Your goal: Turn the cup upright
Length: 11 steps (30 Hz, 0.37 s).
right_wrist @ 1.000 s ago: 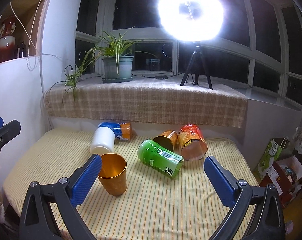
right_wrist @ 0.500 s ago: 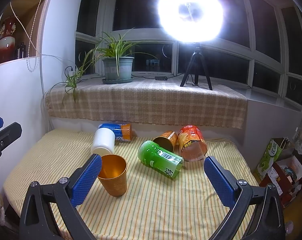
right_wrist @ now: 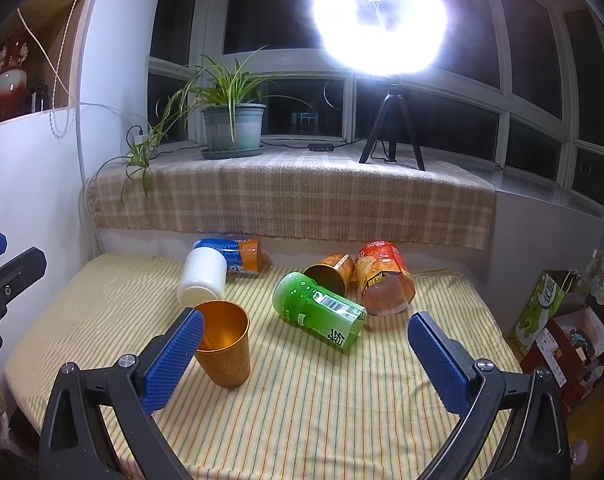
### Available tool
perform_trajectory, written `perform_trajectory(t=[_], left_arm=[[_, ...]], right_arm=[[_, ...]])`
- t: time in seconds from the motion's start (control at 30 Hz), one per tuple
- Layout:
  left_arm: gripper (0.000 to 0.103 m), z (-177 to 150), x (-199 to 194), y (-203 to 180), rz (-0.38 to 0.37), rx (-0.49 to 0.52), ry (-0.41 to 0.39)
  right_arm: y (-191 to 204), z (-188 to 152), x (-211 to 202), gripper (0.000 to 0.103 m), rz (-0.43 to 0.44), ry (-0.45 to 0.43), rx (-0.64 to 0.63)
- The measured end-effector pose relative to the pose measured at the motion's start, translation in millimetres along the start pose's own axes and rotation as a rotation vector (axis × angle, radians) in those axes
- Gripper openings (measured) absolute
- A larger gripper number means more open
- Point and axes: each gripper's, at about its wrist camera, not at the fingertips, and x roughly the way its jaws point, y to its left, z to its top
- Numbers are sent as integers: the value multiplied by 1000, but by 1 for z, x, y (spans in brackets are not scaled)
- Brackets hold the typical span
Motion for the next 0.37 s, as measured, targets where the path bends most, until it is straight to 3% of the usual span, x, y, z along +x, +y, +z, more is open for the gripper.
perform_trajectory(t=[0.37], left_arm=[[103,-1,6,3,11,-9,8]], right_arm=[[2,-2,6,103,5,13,-7]])
